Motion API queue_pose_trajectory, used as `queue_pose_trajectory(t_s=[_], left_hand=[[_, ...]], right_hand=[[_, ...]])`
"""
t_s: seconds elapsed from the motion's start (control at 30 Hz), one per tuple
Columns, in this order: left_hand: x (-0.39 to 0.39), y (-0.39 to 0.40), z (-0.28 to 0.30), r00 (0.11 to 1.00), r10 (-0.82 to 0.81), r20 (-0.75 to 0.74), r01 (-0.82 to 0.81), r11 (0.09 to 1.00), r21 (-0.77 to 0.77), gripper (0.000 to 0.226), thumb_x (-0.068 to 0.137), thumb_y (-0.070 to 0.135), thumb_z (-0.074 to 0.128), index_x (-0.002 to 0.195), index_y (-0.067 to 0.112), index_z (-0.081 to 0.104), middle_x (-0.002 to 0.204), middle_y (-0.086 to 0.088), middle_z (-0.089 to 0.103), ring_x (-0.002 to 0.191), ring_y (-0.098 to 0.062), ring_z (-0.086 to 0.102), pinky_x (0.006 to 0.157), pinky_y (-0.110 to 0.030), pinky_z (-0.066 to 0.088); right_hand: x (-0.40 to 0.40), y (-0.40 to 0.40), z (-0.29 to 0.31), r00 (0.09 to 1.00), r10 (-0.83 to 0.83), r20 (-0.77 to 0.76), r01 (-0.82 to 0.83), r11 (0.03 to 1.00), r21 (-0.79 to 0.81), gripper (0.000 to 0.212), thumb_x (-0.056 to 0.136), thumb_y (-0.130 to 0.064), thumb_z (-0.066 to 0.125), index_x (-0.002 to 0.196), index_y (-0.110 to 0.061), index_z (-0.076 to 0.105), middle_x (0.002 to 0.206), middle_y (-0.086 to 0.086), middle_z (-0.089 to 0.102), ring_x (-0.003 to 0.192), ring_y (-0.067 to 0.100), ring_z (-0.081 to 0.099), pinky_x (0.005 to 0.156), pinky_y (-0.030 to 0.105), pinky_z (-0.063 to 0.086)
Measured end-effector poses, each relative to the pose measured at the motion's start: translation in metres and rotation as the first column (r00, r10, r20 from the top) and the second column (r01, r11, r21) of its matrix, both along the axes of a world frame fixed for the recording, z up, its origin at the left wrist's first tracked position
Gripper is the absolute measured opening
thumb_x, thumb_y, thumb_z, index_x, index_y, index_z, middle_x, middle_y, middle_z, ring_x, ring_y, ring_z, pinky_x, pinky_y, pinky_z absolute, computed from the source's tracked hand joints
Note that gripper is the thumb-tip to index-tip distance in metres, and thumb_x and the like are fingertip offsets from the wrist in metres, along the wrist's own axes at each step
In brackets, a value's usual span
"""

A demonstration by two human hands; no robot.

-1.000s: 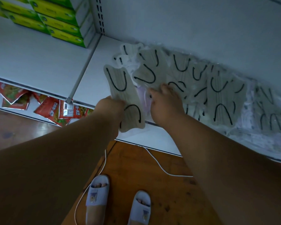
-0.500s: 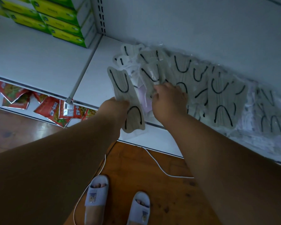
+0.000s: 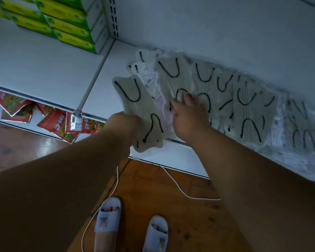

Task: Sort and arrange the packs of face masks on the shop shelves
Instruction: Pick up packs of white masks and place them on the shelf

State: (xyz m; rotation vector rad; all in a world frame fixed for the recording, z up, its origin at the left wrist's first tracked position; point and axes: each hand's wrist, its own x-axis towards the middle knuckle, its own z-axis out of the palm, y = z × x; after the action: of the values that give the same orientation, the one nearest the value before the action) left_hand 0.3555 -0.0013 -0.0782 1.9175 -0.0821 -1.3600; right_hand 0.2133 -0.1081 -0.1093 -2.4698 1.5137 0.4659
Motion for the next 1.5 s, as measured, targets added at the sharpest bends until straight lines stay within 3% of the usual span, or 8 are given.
queue_pose_trajectory(t_s=[0.13, 0.27, 0.43, 0.57, 0.73, 1.07, 1.3, 1.5], left_hand=[[-0.003, -0.004, 0.004, 1.0, 0.014, -0.02, -0.014, 1.0, -0.003, 0.008, 0.1, 0.015, 0.054, 0.107, 0.012, 0.056, 0.096, -0.01, 0.062, 0.098, -0.032, 0.063, 0.092, -0.042, 0.054], [-0.008, -0.008, 0.008, 0.994, 0.032, -0.103, -0.041, 0.995, -0.089, 0.029, 0.099, 0.04, 0.059, 0.1, 0.012, 0.062, 0.106, -0.015, 0.068, 0.1, -0.033, 0.067, 0.096, -0.048, 0.054], [-0.01, -0.016, 0.003, 0.999, 0.004, 0.041, -0.005, 1.0, 0.005, 0.019, 0.095, 0.018, 0.064, 0.11, 0.007, 0.061, 0.088, -0.009, 0.062, 0.095, -0.032, 0.064, 0.085, -0.042, 0.054], [-0.004, -0.009, -0.006, 0.995, -0.029, 0.096, 0.026, 0.999, 0.025, 0.026, 0.097, 0.014, 0.06, 0.122, 0.01, 0.06, 0.086, -0.007, 0.06, 0.085, -0.029, 0.062, 0.07, -0.036, 0.052], [-0.005, -0.007, -0.007, 0.996, -0.021, 0.087, 0.02, 1.0, 0.008, 0.015, 0.098, 0.014, 0.059, 0.113, 0.015, 0.057, 0.082, -0.006, 0.057, 0.07, -0.02, 0.055, 0.055, -0.029, 0.044], [-0.007, -0.002, -0.005, 0.997, -0.042, 0.065, 0.043, 0.999, -0.015, 0.009, 0.098, 0.013, 0.06, 0.104, 0.013, 0.054, 0.082, -0.005, 0.056, 0.07, -0.019, 0.054, 0.072, -0.036, 0.048], [-0.014, -0.004, 0.004, 1.0, -0.007, -0.01, 0.007, 0.999, -0.05, 0.024, 0.099, 0.037, 0.06, 0.106, 0.015, 0.052, 0.094, -0.009, 0.063, 0.087, -0.026, 0.064, 0.089, -0.041, 0.054], [-0.022, -0.011, 0.007, 0.982, 0.051, -0.184, -0.077, 0.987, -0.138, 0.054, 0.088, 0.059, 0.064, 0.11, 0.01, 0.065, 0.107, -0.012, 0.074, 0.098, -0.03, 0.073, 0.094, -0.048, 0.056]], right_hand=[[-0.003, 0.009, 0.0, 0.958, -0.074, 0.277, 0.101, 0.991, -0.084, 0.04, 0.098, -0.014, 0.041, 0.137, -0.008, 0.05, 0.147, 0.009, 0.045, 0.139, 0.029, 0.036, 0.12, 0.044, 0.019], [0.001, 0.046, 0.015, 0.738, -0.18, 0.65, 0.11, 0.983, 0.148, 0.033, 0.103, -0.015, 0.041, 0.13, -0.013, 0.059, 0.125, 0.007, 0.06, 0.115, 0.022, 0.054, 0.098, 0.038, 0.046], [0.002, 0.061, 0.017, 0.739, -0.078, 0.67, 0.003, 0.994, 0.113, 0.036, 0.098, -0.004, 0.045, 0.13, -0.016, 0.055, 0.132, 0.009, 0.057, 0.12, 0.023, 0.052, 0.098, 0.044, 0.048], [-0.003, 0.028, 0.009, 0.985, -0.045, 0.164, 0.038, 0.998, 0.046, 0.065, 0.099, -0.015, 0.044, 0.156, -0.032, 0.018, 0.166, 0.011, -0.002, 0.152, 0.032, -0.008, 0.123, 0.046, -0.002], [-0.005, 0.013, 0.0, 0.996, 0.076, -0.042, -0.076, 0.997, 0.01, 0.071, 0.098, -0.026, 0.047, 0.158, -0.02, 0.009, 0.167, 0.002, -0.001, 0.152, 0.028, -0.014, 0.119, 0.048, -0.012], [-0.012, 0.026, -0.003, 0.999, 0.02, 0.048, -0.02, 1.0, 0.001, 0.068, 0.099, -0.02, 0.043, 0.158, -0.013, 0.01, 0.167, 0.005, 0.001, 0.152, 0.028, -0.013, 0.121, 0.047, -0.011], [-0.006, 0.052, 0.015, 0.734, -0.111, 0.67, 0.092, 0.994, 0.064, 0.038, 0.101, -0.008, 0.041, 0.137, -0.004, 0.055, 0.14, 0.012, 0.054, 0.133, 0.024, 0.044, 0.112, 0.025, 0.027], [-0.019, 0.066, 0.015, 0.735, 0.044, 0.677, -0.088, 0.996, 0.031, 0.037, 0.094, -0.008, 0.041, 0.124, -0.006, 0.062, 0.115, 0.011, 0.065, 0.109, 0.027, 0.057, 0.102, 0.045, 0.045]])
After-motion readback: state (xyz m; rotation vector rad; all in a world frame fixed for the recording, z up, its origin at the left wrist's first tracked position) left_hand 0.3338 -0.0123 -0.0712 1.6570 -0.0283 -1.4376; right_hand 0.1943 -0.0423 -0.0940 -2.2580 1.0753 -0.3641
